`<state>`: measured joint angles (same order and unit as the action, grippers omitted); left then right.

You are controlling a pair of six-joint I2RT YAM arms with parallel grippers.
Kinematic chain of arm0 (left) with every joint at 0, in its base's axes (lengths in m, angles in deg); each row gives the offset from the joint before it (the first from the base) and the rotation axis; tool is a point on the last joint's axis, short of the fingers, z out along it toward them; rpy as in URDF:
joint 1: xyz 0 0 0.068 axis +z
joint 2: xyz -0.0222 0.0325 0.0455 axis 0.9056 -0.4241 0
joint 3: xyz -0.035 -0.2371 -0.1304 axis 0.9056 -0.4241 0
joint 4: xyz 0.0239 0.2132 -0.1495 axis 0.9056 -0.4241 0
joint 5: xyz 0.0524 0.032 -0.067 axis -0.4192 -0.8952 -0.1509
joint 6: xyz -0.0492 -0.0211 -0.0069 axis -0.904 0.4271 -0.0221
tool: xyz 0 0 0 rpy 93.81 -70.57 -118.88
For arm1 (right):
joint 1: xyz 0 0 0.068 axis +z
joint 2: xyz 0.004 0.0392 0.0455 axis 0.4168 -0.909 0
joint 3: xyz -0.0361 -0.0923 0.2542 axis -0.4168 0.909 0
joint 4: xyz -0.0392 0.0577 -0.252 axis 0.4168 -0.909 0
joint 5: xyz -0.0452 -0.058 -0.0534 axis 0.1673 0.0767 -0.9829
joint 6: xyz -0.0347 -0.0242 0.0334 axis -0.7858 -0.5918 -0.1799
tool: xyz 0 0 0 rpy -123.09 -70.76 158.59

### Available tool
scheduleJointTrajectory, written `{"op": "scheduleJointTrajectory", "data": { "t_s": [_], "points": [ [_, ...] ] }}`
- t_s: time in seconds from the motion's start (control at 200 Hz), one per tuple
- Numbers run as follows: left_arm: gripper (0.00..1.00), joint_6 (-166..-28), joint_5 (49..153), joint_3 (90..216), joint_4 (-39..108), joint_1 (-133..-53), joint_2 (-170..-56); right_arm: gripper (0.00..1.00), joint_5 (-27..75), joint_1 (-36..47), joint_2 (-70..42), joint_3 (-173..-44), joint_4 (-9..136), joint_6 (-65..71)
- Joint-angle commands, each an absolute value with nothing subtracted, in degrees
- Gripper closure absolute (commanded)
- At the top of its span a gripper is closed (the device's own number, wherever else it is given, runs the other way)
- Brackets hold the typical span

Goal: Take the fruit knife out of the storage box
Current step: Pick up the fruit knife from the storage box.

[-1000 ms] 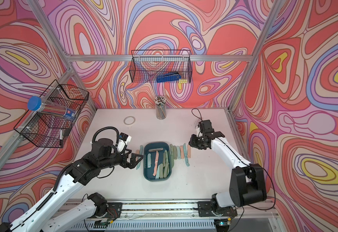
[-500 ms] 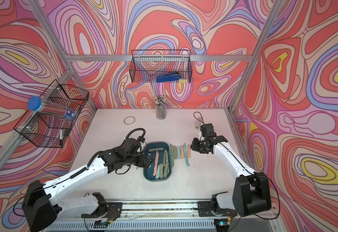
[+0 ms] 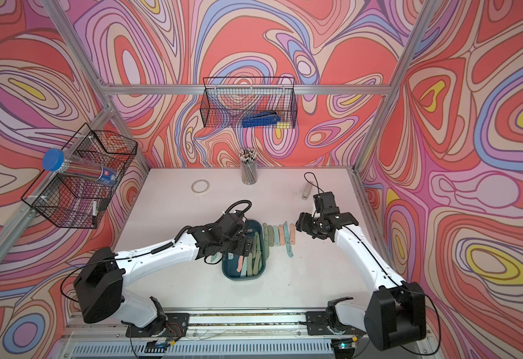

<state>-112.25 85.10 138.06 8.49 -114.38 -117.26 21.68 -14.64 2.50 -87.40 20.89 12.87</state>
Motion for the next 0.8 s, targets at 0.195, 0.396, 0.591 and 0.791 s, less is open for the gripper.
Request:
{"op": "scheduleJointTrajectory", "data": {
  "t_s": [0.195, 0.396, 0.591, 0.791],
  "points": [
    [0.43, -116.62, 81.46, 140.94, 10.70, -114.66, -124.25, 0.15, 24.06, -14.42, 6.94, -83.22, 25.43, 13.90],
    [0.62, -118.33, 78.62, 142.00, 9.66, -114.69, -128.05, 0.02, 23.85, -14.38, 6.27, -83.88, 23.94, 13.45],
    [0.65, -119.00, 79.67, 143.08, 10.32, -114.70, -132.28, 0.02, 24.29, -14.34, 5.89, -83.81, 24.35, 13.91],
    [0.65, -119.62, 79.28, 142.89, 10.45, -114.64, -133.93, 0.02, 24.45, -14.44, 5.60, -83.84, 24.32, 13.98]
  ]
}}
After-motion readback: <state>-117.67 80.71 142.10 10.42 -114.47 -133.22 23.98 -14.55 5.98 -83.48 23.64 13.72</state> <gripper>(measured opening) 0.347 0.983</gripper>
